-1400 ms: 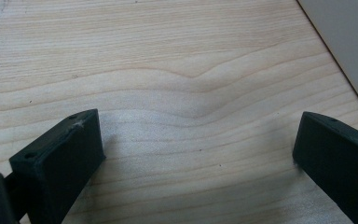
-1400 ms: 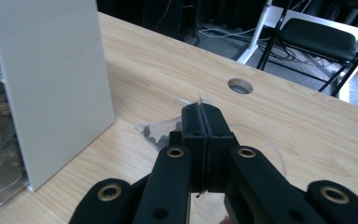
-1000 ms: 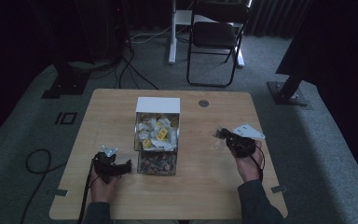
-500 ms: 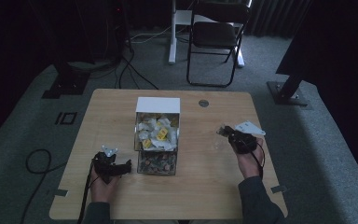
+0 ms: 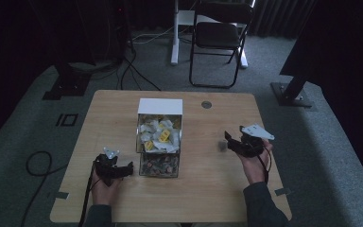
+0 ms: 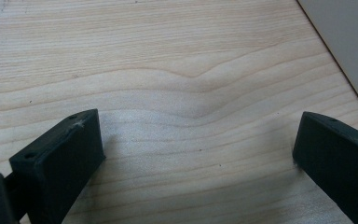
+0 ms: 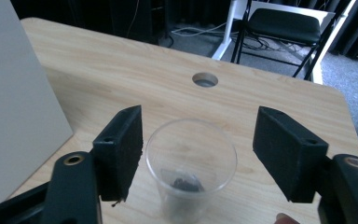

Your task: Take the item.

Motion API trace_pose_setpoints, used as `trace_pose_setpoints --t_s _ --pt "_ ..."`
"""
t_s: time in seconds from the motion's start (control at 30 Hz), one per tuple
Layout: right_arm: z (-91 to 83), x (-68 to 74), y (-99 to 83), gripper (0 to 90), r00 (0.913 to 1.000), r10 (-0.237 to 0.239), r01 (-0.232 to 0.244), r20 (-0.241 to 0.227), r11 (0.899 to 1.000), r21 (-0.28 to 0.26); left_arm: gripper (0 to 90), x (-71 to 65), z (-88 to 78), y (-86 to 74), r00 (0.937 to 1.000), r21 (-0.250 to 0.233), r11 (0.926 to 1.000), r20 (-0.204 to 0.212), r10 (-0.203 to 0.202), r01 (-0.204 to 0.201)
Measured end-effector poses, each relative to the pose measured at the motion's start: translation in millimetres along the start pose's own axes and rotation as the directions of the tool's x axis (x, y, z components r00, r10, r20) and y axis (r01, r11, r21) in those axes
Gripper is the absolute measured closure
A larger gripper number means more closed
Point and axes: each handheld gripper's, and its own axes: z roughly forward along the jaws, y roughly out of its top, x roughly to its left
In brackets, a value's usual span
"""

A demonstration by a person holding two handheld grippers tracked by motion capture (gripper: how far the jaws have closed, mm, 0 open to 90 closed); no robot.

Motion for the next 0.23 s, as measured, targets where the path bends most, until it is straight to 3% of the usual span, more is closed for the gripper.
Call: trace_pose_setpoints --t_s 0.23 --pt "0.3 2.1 -11.4 32.0 1.0000 0.004 -0.004 -0.007 1.000 0.023 2.0 0.0 0.0 0.0 1.0000 0.000 1.0000 0.000 0.000 0.000"
